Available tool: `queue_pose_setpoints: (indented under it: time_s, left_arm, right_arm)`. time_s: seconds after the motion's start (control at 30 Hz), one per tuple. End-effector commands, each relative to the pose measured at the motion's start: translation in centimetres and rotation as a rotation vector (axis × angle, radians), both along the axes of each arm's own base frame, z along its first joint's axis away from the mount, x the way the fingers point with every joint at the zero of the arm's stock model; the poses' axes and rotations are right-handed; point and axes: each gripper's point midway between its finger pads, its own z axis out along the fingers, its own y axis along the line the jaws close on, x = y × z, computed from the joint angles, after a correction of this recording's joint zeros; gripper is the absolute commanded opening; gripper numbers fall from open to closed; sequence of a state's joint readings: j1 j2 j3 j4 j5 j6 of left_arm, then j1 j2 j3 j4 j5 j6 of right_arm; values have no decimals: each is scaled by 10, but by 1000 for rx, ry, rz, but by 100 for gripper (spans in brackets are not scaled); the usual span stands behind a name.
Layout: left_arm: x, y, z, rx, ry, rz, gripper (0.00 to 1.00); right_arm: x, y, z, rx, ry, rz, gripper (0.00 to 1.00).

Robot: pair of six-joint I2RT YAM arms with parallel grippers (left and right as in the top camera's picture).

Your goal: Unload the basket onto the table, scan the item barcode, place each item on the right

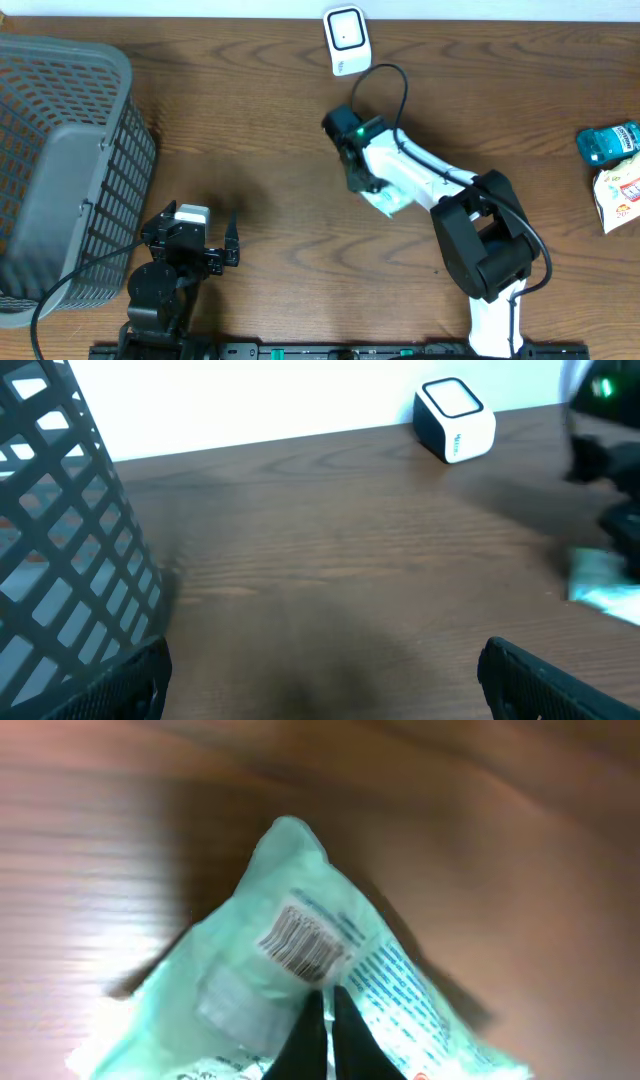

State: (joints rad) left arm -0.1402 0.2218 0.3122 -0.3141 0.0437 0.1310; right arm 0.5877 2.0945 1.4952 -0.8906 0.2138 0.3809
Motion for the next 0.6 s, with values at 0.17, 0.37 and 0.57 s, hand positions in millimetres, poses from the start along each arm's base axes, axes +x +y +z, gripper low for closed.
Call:
queue_pose_setpoints:
  time_s: [0.17, 0.37, 0.57]
  left_arm:
    - [0, 0, 0, -2, -1, 0, 98]
    - [0, 0, 0, -1, -1, 0, 98]
    - [0, 0, 0, -1, -1, 0, 98]
  right_arm:
    - [-38, 73, 0, 245, 192, 646, 1]
    - [-25, 79, 48, 301, 92, 486, 2]
    - [-11, 72, 125, 397, -80, 271, 80]
